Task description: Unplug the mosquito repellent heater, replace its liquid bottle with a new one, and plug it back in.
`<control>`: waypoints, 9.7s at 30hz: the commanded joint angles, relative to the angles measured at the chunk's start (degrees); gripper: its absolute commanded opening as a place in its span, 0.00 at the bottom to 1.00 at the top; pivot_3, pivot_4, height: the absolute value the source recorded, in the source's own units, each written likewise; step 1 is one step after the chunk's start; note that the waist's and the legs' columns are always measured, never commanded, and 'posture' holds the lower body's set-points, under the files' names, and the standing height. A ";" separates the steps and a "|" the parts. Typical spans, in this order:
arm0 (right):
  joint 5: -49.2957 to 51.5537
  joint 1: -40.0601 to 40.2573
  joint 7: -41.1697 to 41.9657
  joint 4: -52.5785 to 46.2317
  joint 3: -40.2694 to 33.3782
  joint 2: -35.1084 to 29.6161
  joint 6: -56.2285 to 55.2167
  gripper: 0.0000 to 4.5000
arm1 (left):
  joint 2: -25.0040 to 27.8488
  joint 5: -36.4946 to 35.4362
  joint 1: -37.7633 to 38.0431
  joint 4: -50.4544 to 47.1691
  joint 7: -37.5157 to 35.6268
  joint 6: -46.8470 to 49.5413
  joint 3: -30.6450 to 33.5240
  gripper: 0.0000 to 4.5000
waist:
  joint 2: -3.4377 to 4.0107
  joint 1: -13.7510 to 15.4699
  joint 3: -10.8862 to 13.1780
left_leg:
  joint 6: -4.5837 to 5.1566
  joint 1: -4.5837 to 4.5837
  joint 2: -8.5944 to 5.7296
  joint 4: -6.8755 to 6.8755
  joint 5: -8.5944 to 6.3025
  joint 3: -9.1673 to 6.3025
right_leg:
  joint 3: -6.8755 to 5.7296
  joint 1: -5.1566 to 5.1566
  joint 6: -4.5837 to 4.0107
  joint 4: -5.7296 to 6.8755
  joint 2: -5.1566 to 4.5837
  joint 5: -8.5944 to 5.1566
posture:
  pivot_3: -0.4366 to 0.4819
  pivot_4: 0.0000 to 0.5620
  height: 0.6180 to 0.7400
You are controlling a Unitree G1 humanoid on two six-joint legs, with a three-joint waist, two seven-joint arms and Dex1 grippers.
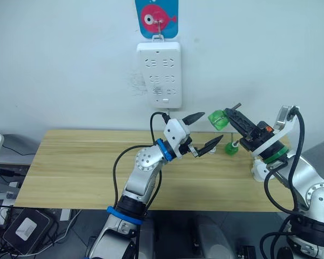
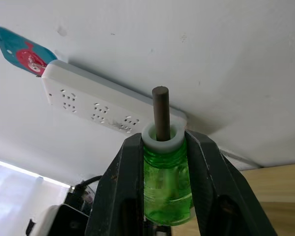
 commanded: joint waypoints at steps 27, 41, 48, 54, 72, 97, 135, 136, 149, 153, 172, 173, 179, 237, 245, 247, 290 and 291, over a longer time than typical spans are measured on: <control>5.88 3.17 0.69 -4.79 6.34 -10.28 -7.12 0.36 | -2.12 -0.92 -1.83 -0.16 2.02 -2.72 -1.38 0.50 | 0.00 0.02 0.00 | 0.04 -0.01 0.01 0.00 0.01 0.00 | 0.01 0.03 0.00 -0.06 0.03 0.00 | 0.37 0.42 1.00; -25.91 13.28 23.37 3.77 4.49 -43.42 1.61 0.99 | 5.22 -5.17 -5.73 1.41 -7.03 -0.96 1.52 0.50 | 0.00 0.36 0.00 | 0.11 -0.03 0.00 0.01 0.02 -0.01 | -0.01 0.12 0.01 -0.20 0.10 0.00 | 0.37 0.43 1.00; -38.68 14.11 29.37 9.52 7.74 -48.20 6.37 0.99 | 7.16 -5.67 -4.89 1.20 -8.45 -0.83 2.12 0.50 | -0.03 0.33 0.02 | 0.08 -0.02 0.08 -0.02 0.05 -0.05 | -0.03 0.10 0.00 -0.19 0.15 0.00 | 0.39 0.44 1.00; -45.02 9.54 28.58 13.94 11.22 -43.91 11.23 0.99 | 7.13 -4.96 -4.39 1.48 -7.90 -0.96 2.16 0.50 | -0.03 0.43 0.02 | 0.07 -0.02 0.06 0.03 0.05 -0.02 | 0.02 0.11 0.01 -0.18 0.13 0.00 | 0.41 0.44 1.00; -63.58 -0.10 37.85 26.60 19.93 -36.74 9.92 0.99 | 7.74 -5.08 -3.01 -1.42 -7.46 1.53 1.61 0.50 | -0.04 0.89 0.03 | 0.05 -0.01 0.04 0.01 0.07 -0.05 | 0.01 0.10 0.01 -0.18 0.09 0.00 | 0.44 0.47 1.00; -75.14 -2.74 48.19 34.35 23.68 -33.69 8.19 0.99 | 7.48 -5.61 -2.40 -4.80 -7.75 4.74 1.05 0.50 | -0.07 1.39 0.07 | 0.07 -0.02 0.02 -0.02 0.05 -0.09 | -0.01 0.11 0.01 -0.21 0.05 0.00 | 0.45 0.50 1.00; -49.45 -1.62 77.93 27.50 -0.16 -46.14 35.41 0.66 | 11.77 -7.59 0.26 -3.42 -19.14 0.02 -1.57 0.50 | 0.09 1.56 0.32 | 0.13 -0.03 0.05 -0.27 0.02 -0.27 | -0.22 0.30 -0.01 -0.69 0.05 0.01 | 0.40 0.50 1.00; -46.91 -3.78 77.72 27.55 -1.85 -45.73 39.56 0.66 | 11.85 -7.82 0.28 -3.31 -20.23 -0.30 -1.92 0.50 | 0.11 1.51 0.32 | 0.13 -0.04 0.05 -0.27 0.02 -0.22 | -0.19 0.32 -0.01 -0.80 0.04 0.01 | 0.40 0.50 1.00; -11.15 -10.08 51.45 29.03 -3.45 -42.93 44.08 0.66 | 10.59 -8.59 -1.39 -2.15 -25.00 -1.34 -3.30 0.50 | 0.11 1.55 0.33 | 0.42 -0.45 0.01 -0.07 -0.12 -0.13 | -0.14 0.16 0.22 -1.14 -0.04 0.29 | 0.38 0.50 1.00; -1.36 -9.88 42.88 29.47 -2.58 -42.65 42.94 0.66 | 9.45 -7.88 -2.65 -0.24 -24.73 -2.32 -3.14 0.50 | 0.12 1.53 0.33 | 0.41 -0.61 -0.02 0.03 -0.12 -0.10 | -0.13 0.09 0.27 -1.19 -0.07 0.32 | 0.37 0.48 1.00; 17.80 -3.53 31.41 24.62 4.98 -47.79 29.80 0.66 | 8.05 -7.95 -4.01 -0.09 -24.48 -2.33 -3.56 0.50 | 0.12 1.51 0.32 | 0.59 -0.70 -0.02 0.14 -0.20 -0.18 | -0.21 0.07 0.30 -1.18 -0.06 0.33 | 0.37 0.47 1.00; 17.80 -3.47 31.23 24.44 5.14 -47.82 29.52 0.66 | 7.93 -7.97 -4.17 -0.20 -24.40 -2.23 -3.62 0.50 | 0.13 1.51 0.32 | 0.59 -0.70 -0.02 0.14 -0.20 -0.17 | -0.21 0.07 0.30 -1.18 -0.07 0.33 | 0.37 0.47 1.00; 17.80 -4.08 30.96 24.47 5.84 -47.76 28.68 0.66 | 8.09 -8.10 -3.54 -1.75 -24.28 -1.68 -4.31 0.50 | 0.12 1.51 0.32 | 0.59 -0.70 -0.02 0.13 -0.20 -0.17 | -0.21 0.07 0.30 -1.19 -0.07 0.33 | 0.37 0.48 1.00; 17.80 -2.41 29.81 25.04 7.08 -48.57 27.23 0.66 | 8.45 -6.99 -6.13 -0.90 -23.93 -1.13 -4.88 0.50 | 0.12 1.51 0.32 | 0.60 -0.75 -0.02 0.15 -0.20 -0.22 | -0.25 0.08 0.29 -1.21 -0.07 0.34 | 0.37 0.51 1.00; 17.79 -3.56 28.66 26.75 7.41 -48.62 26.89 0.66 | 8.79 -7.47 -5.29 -2.33 -25.36 -0.88 -5.79 0.50 | 0.12 1.51 0.32 | 0.60 -0.75 -0.02 0.15 -0.20 -0.23 | -0.27 0.08 0.29 -1.21 -0.07 0.34 | 0.37 0.51 1.00; 17.80 -3.39 29.13 26.07 7.23 -48.57 27.14 0.66 | 8.63 -7.33 -5.35 -2.20 -25.27 -0.98 -5.84 0.50 | 0.12 1.51 0.32 | 0.60 -0.75 -0.02 0.15 -0.20 -0.23 | -0.27 0.08 0.29 -1.21 -0.07 0.34 | 0.37 0.51 1.00; 17.80 -6.20 30.57 29.71 7.72 -49.89 29.30 0.66 | 9.06 -7.68 -5.79 -2.42 -25.60 -0.34 -4.49 0.50 | 0.12 1.50 0.32 | 0.60 -0.77 -0.02 0.16 -0.19 -0.23 | -0.28 0.08 0.29 -1.23 -0.07 0.34 | 0.37 0.50 1.00; 17.79 -6.02 30.57 29.46 7.68 -50.07 29.41 0.66 | 9.09 -7.50 -5.74 -2.37 -25.26 -0.48 -4.38 0.50 | 0.13 1.51 0.32 | 0.61 -0.78 -0.02 0.16 -0.19 -0.24 | -0.29 0.08 0.29 -1.23 -0.07 0.34 | 0.37 0.50 1.00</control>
